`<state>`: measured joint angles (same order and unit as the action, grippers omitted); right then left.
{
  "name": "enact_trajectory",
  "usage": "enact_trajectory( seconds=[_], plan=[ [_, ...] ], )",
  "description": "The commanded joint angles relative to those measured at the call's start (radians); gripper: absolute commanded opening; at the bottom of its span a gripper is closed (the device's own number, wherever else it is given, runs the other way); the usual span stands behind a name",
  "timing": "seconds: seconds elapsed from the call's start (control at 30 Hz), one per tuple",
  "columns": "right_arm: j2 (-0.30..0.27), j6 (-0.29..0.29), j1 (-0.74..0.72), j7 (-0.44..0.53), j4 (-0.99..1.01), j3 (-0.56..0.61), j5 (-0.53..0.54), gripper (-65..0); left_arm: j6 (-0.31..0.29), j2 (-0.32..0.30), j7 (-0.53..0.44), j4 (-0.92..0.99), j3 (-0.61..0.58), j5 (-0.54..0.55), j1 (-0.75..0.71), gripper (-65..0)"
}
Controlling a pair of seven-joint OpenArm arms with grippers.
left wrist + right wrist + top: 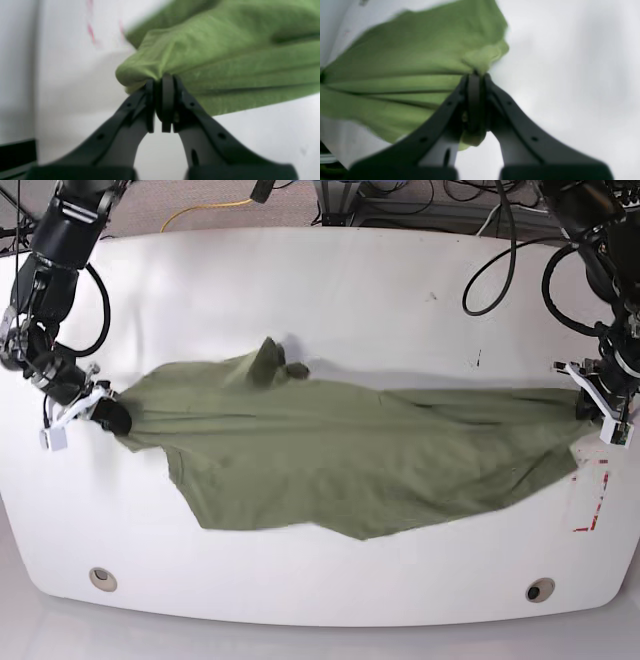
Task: Fold the T-shirt properly
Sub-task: 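Lay the stretched shirt flat on the table with both grippers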
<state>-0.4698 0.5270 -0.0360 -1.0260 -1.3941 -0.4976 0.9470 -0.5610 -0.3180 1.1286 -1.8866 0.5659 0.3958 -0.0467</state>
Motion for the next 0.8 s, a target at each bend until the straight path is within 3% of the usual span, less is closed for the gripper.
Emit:
enact_trajectory(
  seconds=[0.0, 0.27, 0.63, 0.77],
  plan=[
    [-0.013, 0.003, 0.021, 0.036, -0.037, -0.008, 0.014, -65.0, -0.009, 0.007, -0.031, -0.02, 0.012, -0.016, -0.026, -65.0],
    [0.035, 0.003, 0.18, 0.04, -0.054, -0.009, 0.01, -65.0, -0.021, 0.021, -0.104, -0.015, 0.007, -0.013, -0.212, -65.0],
    [0.058, 0.003, 0.264, 0.04, -0.06, -0.008, 0.008, -65.0, -0.021, 0.018, -0.155, -0.014, 0.007, -0.018, -0.305, -64.4],
    [0.065, 0.003, 0.276, 0.04, -0.06, -0.008, 0.008, -65.0, -0.023, 0.018, -0.152, -0.014, 0.006, -0.011, -0.322, -44.0]
  ],
)
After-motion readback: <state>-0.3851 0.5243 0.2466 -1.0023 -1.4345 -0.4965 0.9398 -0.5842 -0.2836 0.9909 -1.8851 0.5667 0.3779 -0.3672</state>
